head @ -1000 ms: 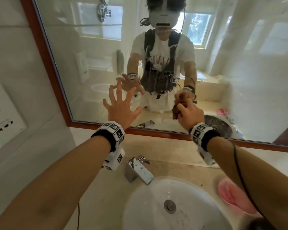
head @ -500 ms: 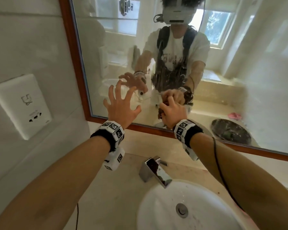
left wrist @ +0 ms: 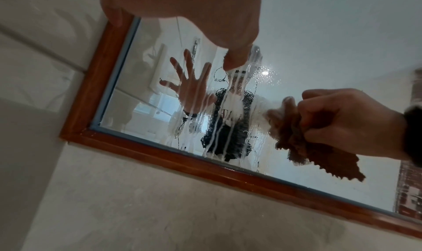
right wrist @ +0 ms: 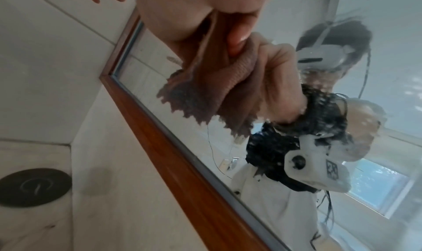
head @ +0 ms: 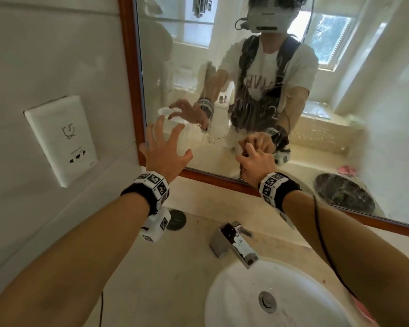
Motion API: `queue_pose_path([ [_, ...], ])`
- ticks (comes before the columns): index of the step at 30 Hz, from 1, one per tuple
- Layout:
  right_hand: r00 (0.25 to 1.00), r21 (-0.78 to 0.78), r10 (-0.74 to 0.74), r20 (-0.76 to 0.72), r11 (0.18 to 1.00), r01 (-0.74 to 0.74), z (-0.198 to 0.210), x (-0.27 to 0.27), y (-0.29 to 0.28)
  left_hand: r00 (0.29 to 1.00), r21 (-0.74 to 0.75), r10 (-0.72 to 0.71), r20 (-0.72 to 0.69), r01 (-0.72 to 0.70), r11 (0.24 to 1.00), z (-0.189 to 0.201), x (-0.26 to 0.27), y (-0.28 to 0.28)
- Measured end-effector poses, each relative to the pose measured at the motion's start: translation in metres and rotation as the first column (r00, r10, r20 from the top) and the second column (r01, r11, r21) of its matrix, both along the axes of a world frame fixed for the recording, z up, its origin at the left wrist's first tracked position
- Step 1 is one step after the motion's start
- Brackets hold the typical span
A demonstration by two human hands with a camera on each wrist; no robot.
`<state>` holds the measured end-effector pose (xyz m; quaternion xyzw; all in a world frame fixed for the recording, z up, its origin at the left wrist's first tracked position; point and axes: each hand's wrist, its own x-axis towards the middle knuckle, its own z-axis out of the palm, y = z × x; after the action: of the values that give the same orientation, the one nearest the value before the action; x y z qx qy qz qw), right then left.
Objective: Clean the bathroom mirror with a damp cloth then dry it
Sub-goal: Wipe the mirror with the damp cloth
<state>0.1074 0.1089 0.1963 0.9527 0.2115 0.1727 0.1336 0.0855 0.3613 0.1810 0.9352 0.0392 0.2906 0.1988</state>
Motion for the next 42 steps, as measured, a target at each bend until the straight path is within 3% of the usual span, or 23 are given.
queue_pose_path([
  [5,0.999,-0.015,-0.041,-0.001,0.999,0.041,0.001,0.002,-0.003,1.000,0.004,-0.007,0.028,0.007,1.000,-0.002,-0.004,0.001],
  [14,1.000,-0.019,0.016,-0.015,1.000,-0.016,-0.030,0.003,0.025,0.999,-0.006,-0.037,0.023,0.038,0.999,-0.009,-0.002,-0.001],
  [21,0.976,0.001,-0.190,-0.109,0.982,0.191,-0.039,-0.016,-0.030,0.997,-0.015,-0.075,0.028,0.076,0.997,-0.011,-0.008,-0.014],
  [24,0.933,0.147,-0.315,-0.175,0.928,0.342,-0.046,-0.033,-0.063,0.994,-0.043,-0.102,0.024,0.103,0.994,-0.008,-0.014,-0.027],
  [27,0.917,0.290,-0.352,-0.186,0.873,0.393,-0.056,-0.051,-0.085,0.988,-0.063,-0.146,0.059,0.150,0.987,0.000,-0.019,-0.045],
  [33,0.906,0.655,-0.362,-0.221,0.633,0.413,-0.058,-0.088,-0.108,0.955,-0.134,-0.258,0.147,0.277,0.951,0.016,-0.045,-0.084],
  [38,0.916,0.834,-0.310,-0.252,0.411,0.369,-0.058,-0.122,-0.131,0.893,-0.200,-0.413,0.178,0.443,0.874,0.002,-0.083,-0.123],
  [42,0.915,0.920,-0.222,-0.338,0.129,0.371,-0.067,-0.150,-0.155,0.853,-0.246,-0.503,0.137,0.521,0.817,-0.012,-0.111,-0.164],
])
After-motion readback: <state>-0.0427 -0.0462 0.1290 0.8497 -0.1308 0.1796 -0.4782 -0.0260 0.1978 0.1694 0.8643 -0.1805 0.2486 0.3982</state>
